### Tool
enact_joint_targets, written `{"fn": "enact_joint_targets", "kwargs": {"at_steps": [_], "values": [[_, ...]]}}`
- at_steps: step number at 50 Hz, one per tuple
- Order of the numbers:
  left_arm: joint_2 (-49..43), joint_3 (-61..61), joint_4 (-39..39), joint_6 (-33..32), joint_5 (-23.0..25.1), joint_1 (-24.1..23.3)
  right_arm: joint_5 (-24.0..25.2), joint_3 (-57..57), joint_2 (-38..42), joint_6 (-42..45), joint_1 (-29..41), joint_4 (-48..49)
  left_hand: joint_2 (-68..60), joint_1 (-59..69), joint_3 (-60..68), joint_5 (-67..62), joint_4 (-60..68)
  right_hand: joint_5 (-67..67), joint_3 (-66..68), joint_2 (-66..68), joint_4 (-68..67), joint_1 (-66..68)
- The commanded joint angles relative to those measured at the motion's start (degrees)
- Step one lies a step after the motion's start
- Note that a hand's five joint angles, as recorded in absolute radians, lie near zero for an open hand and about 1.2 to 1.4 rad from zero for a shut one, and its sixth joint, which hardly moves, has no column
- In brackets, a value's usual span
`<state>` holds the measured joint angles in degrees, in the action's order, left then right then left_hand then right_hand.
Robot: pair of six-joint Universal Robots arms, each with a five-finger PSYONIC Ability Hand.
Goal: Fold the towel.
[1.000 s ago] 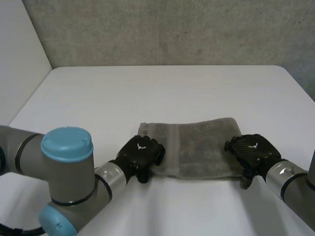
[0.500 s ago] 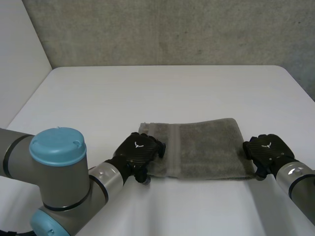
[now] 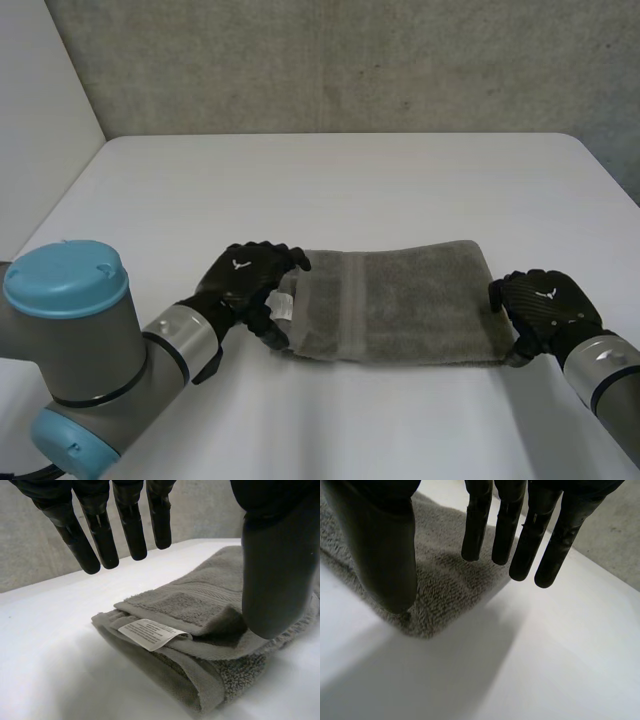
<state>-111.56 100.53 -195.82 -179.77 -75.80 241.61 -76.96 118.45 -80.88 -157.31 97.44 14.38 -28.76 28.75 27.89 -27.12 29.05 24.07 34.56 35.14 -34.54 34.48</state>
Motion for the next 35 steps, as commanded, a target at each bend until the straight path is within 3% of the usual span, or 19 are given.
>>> {"fn": "enact_joint_targets", "kwargs": {"at_steps": [1,13,18,27,30,31,32,34,35], "values": [[0.03,0.45,-0.09,0.91,0.12,0.79,0.23,-0.24,2.3,-0.36,-0.41,1.79,5.76,-5.75,-4.89,14.12,-6.05,2.9,2.42,1.84,-2.44,2.49],[0.2,0.8,-0.27,0.91,0.12,0.79,0.23,-0.77,6.0,-0.19,-0.06,2.32,5.93,-5.92,-5.06,14.29,-6.22,17.05,16.57,15.99,-16.59,16.64],[1.17,0.81,-0.26,0.91,0.12,0.79,0.06,-1.03,5.57,1.12,-0.67,1.88,6.09,-6.09,-5.23,14.45,-6.39,45.9,45.41,44.83,-45.43,45.49],[5.64,-0.33,-0.18,1.17,0.04,0.97,-0.38,-3.58,-1.03,8.34,-2.43,0.12,8.44,-8.43,-7.57,16.8,-8.73,45.93,45.44,44.86,-45.46,45.52],[6.88,-1.39,0.17,1.44,-0.05,1.05,-0.82,-7.18,-1.73,9.31,1.0,-1.81,8.95,-8.95,-8.09,17.32,-9.25,45.93,45.44,44.86,-45.46,45.52],[6.88,-1.39,0.18,1.44,-0.05,1.05,-0.91,-9.7,-1.3,8.87,5.87,-2.94,8.95,-8.95,-8.09,17.32,-9.25,45.93,45.44,44.86,-45.46,45.52],[7.32,-2.09,0.35,1.53,-0.05,1.14,-0.91,-9.73,-1.29,8.87,5.92,-2.95,8.95,-8.95,-8.09,17.32,-9.25,45.93,45.44,44.86,-45.46,45.52],[7.67,-2.88,0.53,1.61,-0.23,1.4,-1.26,-16.29,2.28,7.64,15.63,-4.79,9.12,-9.12,-8.26,17.48,-9.41,45.93,45.44,44.86,-45.46,45.52],[8.02,-3.5,0.53,1.7,-0.32,1.67,-1.26,-16.32,2.31,7.64,15.68,-4.8,9.29,-9.29,-8.42,17.65,-9.58,45.93,45.44,44.86,-45.46,45.52]]}}
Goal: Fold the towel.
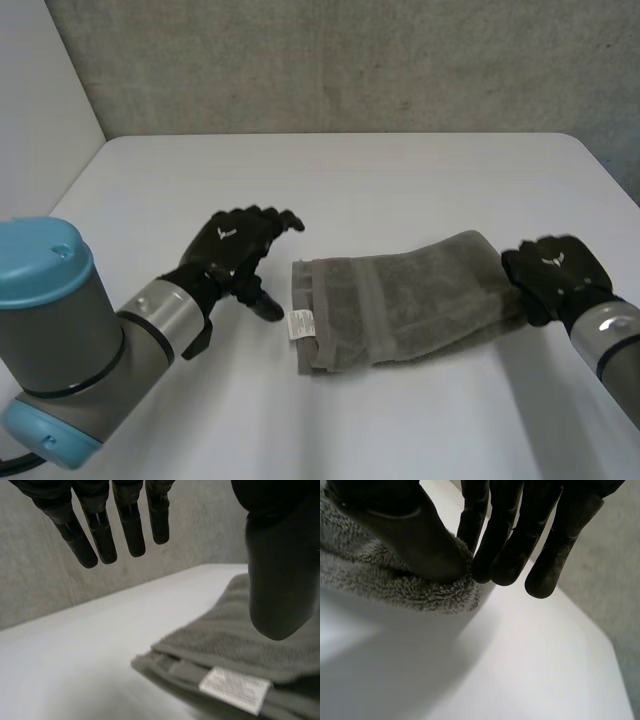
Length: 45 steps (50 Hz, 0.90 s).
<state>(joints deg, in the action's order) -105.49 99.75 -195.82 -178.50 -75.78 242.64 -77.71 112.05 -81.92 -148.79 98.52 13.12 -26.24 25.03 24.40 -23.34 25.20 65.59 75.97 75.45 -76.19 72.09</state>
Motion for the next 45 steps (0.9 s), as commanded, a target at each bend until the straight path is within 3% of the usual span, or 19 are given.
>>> {"fn": "enact_joint_targets", "kwargs": {"at_steps": [1,7,12,16,18,19,20,24,32,41,45], "values": [[1.96,-2.72,0.53,0.43,-0.33,0.64,-0.86,-13.31,6.39,-1.32,19.12,-4.32,6.77,-5.56,-4.93,13.88,-5.73,4.41,4.03,4.55,-3.81,7.91],[2.66,-4.38,0.35,3.58,-0.68,2.31,-2.62,-25.71,17.29,-1.15,36.09,-7.22,6.77,-5.56,-4.93,13.88,-5.73,4.41,4.03,4.55,-3.81,7.91],[2.57,-4.65,-0.09,7.9,-0.68,3.72,-3.85,-31.52,25.82,-1.59,41.05,-9.07,6.77,-5.56,-4.93,13.88,-5.73,4.41,4.03,4.55,-3.81,7.91],[1.79,-5.0,-0.18,11.06,-0.51,4.68,-6.4,-32.77,27.25,-1.77,40.79,-9.95,6.77,-5.56,-4.93,13.88,-5.73,0.94,0.55,1.08,-0.34,4.44],[1.61,-4.91,-0.18,11.41,-0.51,4.51,-9.12,-31.63,26.73,-1.94,40.79,-10.22,6.77,-5.56,-4.93,13.88,-5.73,-51.93,-52.31,-51.79,52.52,-48.43],[1.08,-4.91,-0.18,11.5,-0.42,4.33,-9.13,-31.63,26.72,-1.94,40.79,-10.22,6.77,-5.56,-4.93,13.88,-5.73,-52.22,-52.6,-52.08,52.82,-48.72],[1.08,-4.91,-0.18,11.5,-0.42,4.33,-10.17,-30.58,25.42,-2.29,40.36,-10.22,6.77,-5.56,-4.93,13.88,-5.73,-65.59,-65.97,-65.45,66.19,-62.09],[-1.46,-4.65,-0.09,11.5,-0.16,3.28,-10.98,-25.58,17.69,-4.22,34.92,-9.34,6.77,-5.56,-4.93,13.88,-5.73,-65.59,-65.97,-65.45,66.19,-62.09],[-7.08,-4.39,0.0,10.98,-0.24,-2.69,-9.22,-21.7,12.31,-11.86,27.97,-9.69,6.77,-5.56,-4.93,13.88,-5.73,-65.59,-65.97,-65.45,66.19,-62.09],[-13.59,-5.0,0.52,10.71,-0.6,-5.42,-3.68,-21.26,13.27,-15.22,22.25,-9.95,6.27,-5.06,-4.43,13.37,-5.23,-65.59,-65.97,-65.45,66.19,-62.09],[-15.35,-5.26,0.53,10.71,-0.6,-5.51,-2.62,-23.18,19.32,-15.92,21.63,-10.13,6.26,-5.06,-4.43,13.37,-5.23,-65.03,-65.41,-64.89,65.62,-61.53]]}}
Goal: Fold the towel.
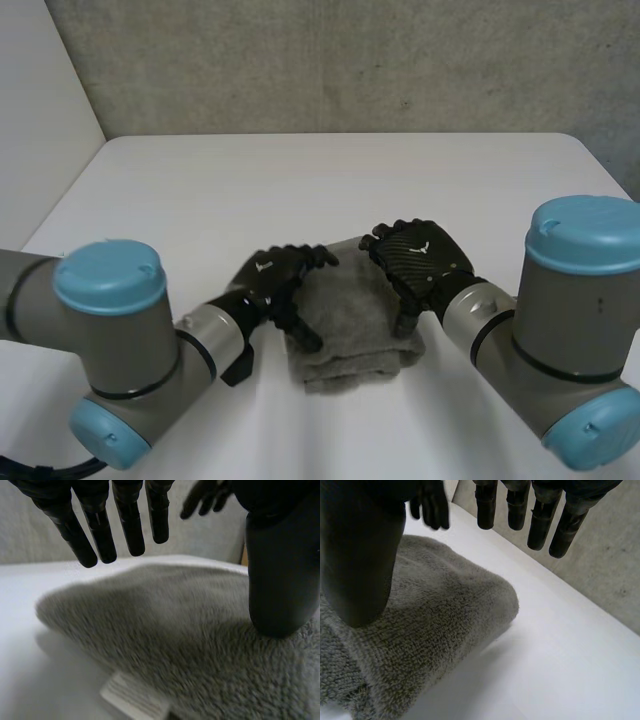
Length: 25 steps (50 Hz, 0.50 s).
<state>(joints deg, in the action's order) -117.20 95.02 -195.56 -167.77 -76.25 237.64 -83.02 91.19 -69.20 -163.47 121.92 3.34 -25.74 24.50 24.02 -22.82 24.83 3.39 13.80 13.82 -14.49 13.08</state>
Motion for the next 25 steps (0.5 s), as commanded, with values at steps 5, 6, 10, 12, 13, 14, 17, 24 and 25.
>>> {"fn": "enact_joint_targets", "kwargs": {"at_steps": [5,6,10,12,13,14,17,24,25], "values": [[-3.12,-1.68,1.23,-1.07,-0.13,-0.43,2.07,-4.43,9.35,-1.24,-1.69,-1.84,5.77,-4.52,-4.05,12.84,-4.85,2.39,1.98,1.97,-1.3,2.7],[-2.34,-2.12,2.01,-1.59,-0.04,-0.34,2.07,-4.7,8.65,-1.24,-1.86,-2.28,5.93,-4.69,-4.22,13.01,-5.02,3.58,3.17,3.15,-2.48,3.89],[1.54,-3.44,3.78,-1.86,0.05,-0.43,2.16,-5.84,4.02,-1.42,-2.39,-3.33,6.27,-5.03,-4.55,13.35,-5.36,3.59,3.18,3.16,-2.49,3.9],[6.0,-4.66,5.0,-1.95,0.05,-0.25,2.33,-6.29,0.47,-1.94,-2.48,-3.86,6.44,-5.2,-4.72,13.52,-5.53,2.92,2.51,2.49,-1.82,3.22],[6.02,-4.67,5.01,-1.95,0.05,-0.25,2.42,-6.72,-2.05,-2.9,-2.48,-4.04,6.44,-5.2,-4.72,13.52,-5.53,2.08,1.67,1.65,-0.99,2.39],[8.11,-5.63,5.53,-1.95,0.05,-0.08,2.25,-7.42,-4.34,-4.3,-2.57,-3.95,6.77,-5.53,-5.05,13.85,-5.86,0.41,0.0,-0.02,0.69,0.72],[12.06,-7.91,7.37,-1.86,-0.04,0.1,1.55,-9.35,-7.78,-7.73,-3.01,-4.12,9.95,-8.71,-8.24,17.03,-9.04,-3.39,-3.8,-3.82,4.49,-3.08],[19.28,-12.22,13.09,-1.68,-2.83,2.55,-6.37,-10.77,-16.58,-13.28,-8.63,-4.04,11.82,-10.58,-10.1,18.9,-10.91,-3.39,-3.8,-3.82,4.49,-3.08],[20.34,-12.66,13.7,-1.77,-5.46,3.87,-8.54,-11.03,-17.45,-13.2,-9.68,-4.21,11.82,-10.58,-10.1,18.9,-10.91,-3.39,-3.8,-3.82,4.49,-3.08]]}}
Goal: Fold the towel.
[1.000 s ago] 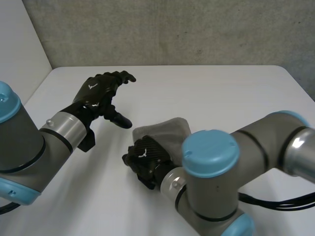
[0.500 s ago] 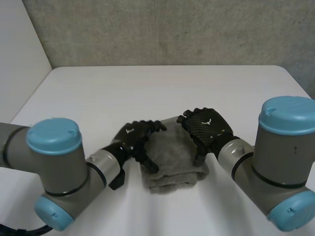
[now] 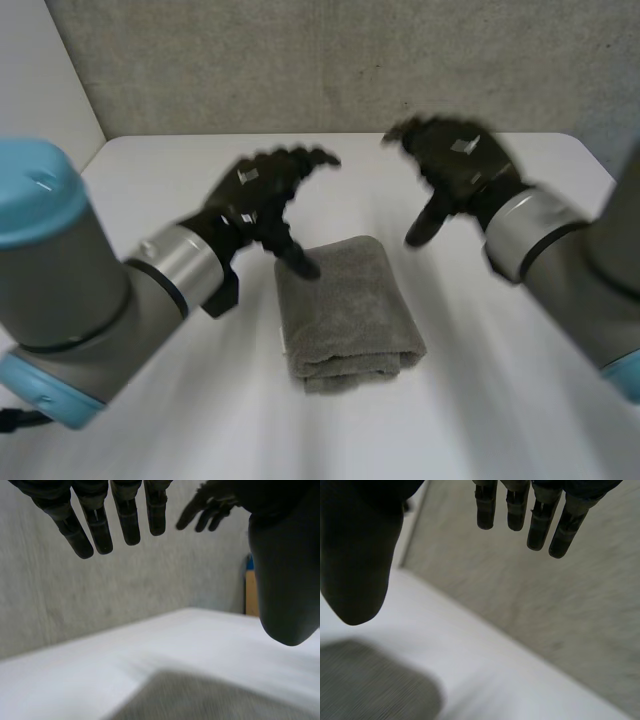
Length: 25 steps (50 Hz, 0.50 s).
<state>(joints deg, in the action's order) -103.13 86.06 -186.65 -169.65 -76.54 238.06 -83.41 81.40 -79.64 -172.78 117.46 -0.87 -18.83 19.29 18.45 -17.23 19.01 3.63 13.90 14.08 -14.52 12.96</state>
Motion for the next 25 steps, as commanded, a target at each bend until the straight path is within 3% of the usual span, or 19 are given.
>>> {"fn": "enact_joint_targets", "kwargs": {"at_steps": [1,5,8,25], "values": [[6.27,-3.7,4.8,0.11,-5.2,3.46,-8.17,-1.24,-7.02,-3.88,-5.22,-0.01,4.91,-5.38,-4.54,13.31,-5.09,-3.63,-3.9,-4.08,4.52,-2.96],[7.59,-5.02,6.73,-0.07,-12.48,5.39,-10.72,-2.55,-7.11,-2.66,-6.8,-1.67,6.09,-6.55,-5.71,14.49,-6.27,-3.63,-3.9,-4.08,4.52,-2.96],[7.33,-5.9,7.96,-0.07,-14.42,5.83,-10.9,-3.43,-6.41,-1.69,-6.8,-3.34,8.11,-8.57,-7.73,16.5,-8.28,-3.63,-3.9,-4.08,4.52,-2.96],[7.33,-7.31,10.78,-0.24,-14.6,6.01,-10.72,-4.41,-5.26,-1.6,-6.98,-3.88,8.11,-8.57,-7.73,16.51,-8.29,-3.63,-3.9,-4.08,4.52,-2.96]]}}
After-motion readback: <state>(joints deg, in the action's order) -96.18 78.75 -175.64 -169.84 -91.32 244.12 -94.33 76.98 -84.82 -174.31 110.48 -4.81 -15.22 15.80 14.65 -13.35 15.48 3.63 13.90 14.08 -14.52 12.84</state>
